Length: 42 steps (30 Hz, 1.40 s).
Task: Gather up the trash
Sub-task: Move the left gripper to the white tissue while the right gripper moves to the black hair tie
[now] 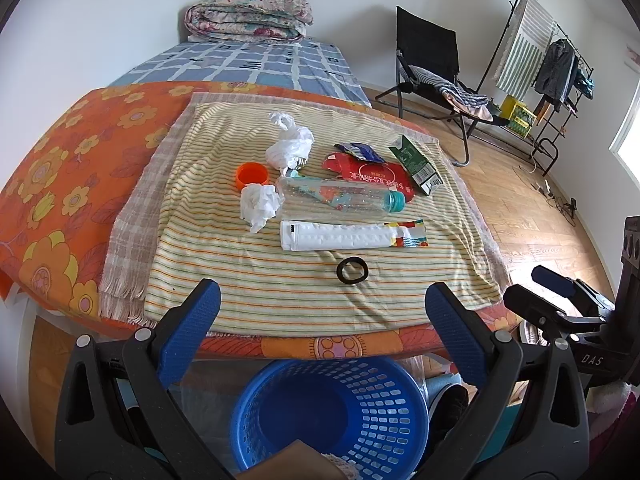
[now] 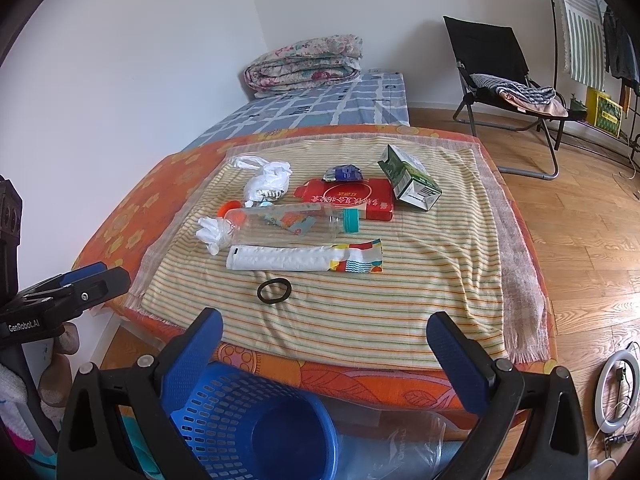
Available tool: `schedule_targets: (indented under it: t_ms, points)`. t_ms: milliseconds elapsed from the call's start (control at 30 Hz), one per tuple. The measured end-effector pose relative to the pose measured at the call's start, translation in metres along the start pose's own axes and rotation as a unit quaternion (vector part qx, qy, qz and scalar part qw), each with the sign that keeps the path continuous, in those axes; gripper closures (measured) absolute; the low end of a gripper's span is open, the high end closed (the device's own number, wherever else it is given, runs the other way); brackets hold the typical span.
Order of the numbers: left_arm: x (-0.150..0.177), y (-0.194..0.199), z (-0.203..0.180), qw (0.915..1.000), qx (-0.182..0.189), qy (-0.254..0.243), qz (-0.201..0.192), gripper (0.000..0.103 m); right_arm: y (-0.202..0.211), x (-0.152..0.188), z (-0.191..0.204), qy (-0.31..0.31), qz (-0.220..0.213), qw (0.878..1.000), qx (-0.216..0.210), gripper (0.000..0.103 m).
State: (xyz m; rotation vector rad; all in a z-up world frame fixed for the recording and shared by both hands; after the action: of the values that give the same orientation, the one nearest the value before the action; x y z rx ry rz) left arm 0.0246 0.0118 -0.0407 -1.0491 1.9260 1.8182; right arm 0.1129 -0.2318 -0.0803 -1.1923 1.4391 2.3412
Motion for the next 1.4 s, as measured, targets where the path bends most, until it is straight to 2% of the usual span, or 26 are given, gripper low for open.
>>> schedule_targets:
  t_ms: [400, 567, 733, 867, 967, 1100, 1400]
  points:
    - [0.013, 0.001, 0.016, 0.9999, -0.01, 0.004, 0.009, 0.0, -0.004, 0.002, 0.005, 0.001, 0.011, 1.0, -0.005, 0.0]
    - [0.006, -0.002, 0.025, 0.9996, -0.022, 0.009, 0.012, 0.0, -0.009, 0.003, 0.008, 0.009, 0.01, 1.0, -0.004, 0.0]
    - [-0.004, -0.014, 0.037, 0.999, -0.032, 0.001, 0.031, 0.0, -0.017, 0.005, 0.013, 0.03, 0.003, 1.0, -0.005, 0.0]
    - [-0.016, -0.028, 0.052, 0.9978, -0.024, 0.029, 0.054, 0.0, -0.032, 0.01, 0.02, 0.057, 0.018, 0.998, -0.012, 0.001]
    - [-0.029, -0.039, 0.065, 0.9958, -0.012, 0.061, 0.066, 0.005, -0.049, 0.013, 0.021, 0.063, 0.047, 0.997, -0.02, 0.008]
    - [-0.044, -0.053, 0.073, 0.9953, -0.006, 0.067, 0.069, 0.018, -0.07, 0.015, 0.016, 0.039, 0.083, 0.995, -0.043, 0.017]
    - [-0.057, -0.092, 0.068, 0.9899, 0.032, 0.086, 0.108, 0.032, -0.11, 0.001, 0.021, 0.026, 0.117, 0.991, -0.067, 0.032]
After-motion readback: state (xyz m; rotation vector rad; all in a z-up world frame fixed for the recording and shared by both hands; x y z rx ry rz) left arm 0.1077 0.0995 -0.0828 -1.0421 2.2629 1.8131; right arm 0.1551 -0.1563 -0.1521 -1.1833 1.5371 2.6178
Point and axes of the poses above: each gripper's, at about its wrist camera, not at the fingertips, and y roughly against the way its jaws point, z to its left, x to its underside, the point moved 5 cm from there along -y, roughly the way its jaws point, and after that the axes turned 5 degrees about -x, right-handed, at the moved point
